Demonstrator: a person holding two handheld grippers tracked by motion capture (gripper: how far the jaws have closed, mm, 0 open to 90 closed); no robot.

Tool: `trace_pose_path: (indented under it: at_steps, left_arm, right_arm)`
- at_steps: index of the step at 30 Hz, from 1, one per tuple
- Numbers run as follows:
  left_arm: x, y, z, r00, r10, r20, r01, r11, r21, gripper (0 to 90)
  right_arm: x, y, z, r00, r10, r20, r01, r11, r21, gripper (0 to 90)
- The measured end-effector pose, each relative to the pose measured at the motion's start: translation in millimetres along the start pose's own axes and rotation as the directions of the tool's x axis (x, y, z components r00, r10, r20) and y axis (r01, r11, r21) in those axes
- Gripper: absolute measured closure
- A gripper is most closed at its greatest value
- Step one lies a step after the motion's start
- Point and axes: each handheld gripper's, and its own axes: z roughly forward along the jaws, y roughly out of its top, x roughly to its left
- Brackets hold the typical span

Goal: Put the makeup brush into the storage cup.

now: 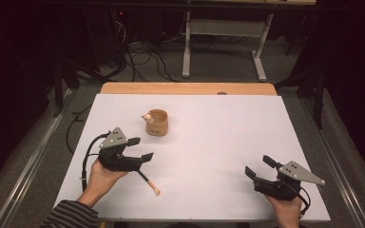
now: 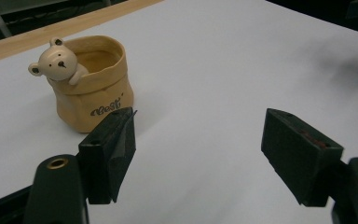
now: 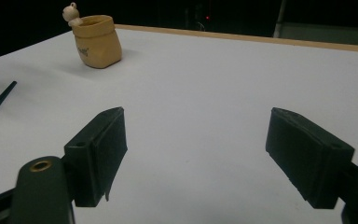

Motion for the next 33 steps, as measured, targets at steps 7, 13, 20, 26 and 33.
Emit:
trace_pose_path:
  at_steps: [7,13,20,26,33]
  left_arm:
    - [-2.4,4.9,0.5,0.9995,0.026,-0.015,-0.026,0.9990,0.037,26.1]
    - [-4.6,7.9,0.7,0.9993,0.037,-0.003,-0.036,0.9967,0.072,26.9]
    - [-4.9,9.8,1.0,0.9992,0.039,-0.001,-0.039,0.9953,0.089,27.4]
    - [-6.0,12.6,1.2,0.9983,0.058,-0.006,-0.057,0.9925,0.108,27.2]
    - [-6.7,15.7,0.3,0.9966,0.081,-0.015,-0.079,0.9892,0.123,27.1]
  right_arm:
    - [0.0,0.2,-0.4,1.0000,0.003,-0.002,-0.003,1.000,-0.001,22.1]
    - [0.1,0.1,-0.4,1.0000,0.003,-0.003,-0.003,1.000,-0.002,22.1]
    - [0.0,0.1,-0.3,1.0000,0.002,-0.006,-0.002,1.000,-0.003,22.1]
    - [0.1,0.2,-0.3,1.0000,0.000,-0.006,0.000,1.000,-0.004,22.1]
    - [0.1,0.2,-0.2,1.0000,0.001,-0.008,-0.001,1.000,-0.003,22.1]
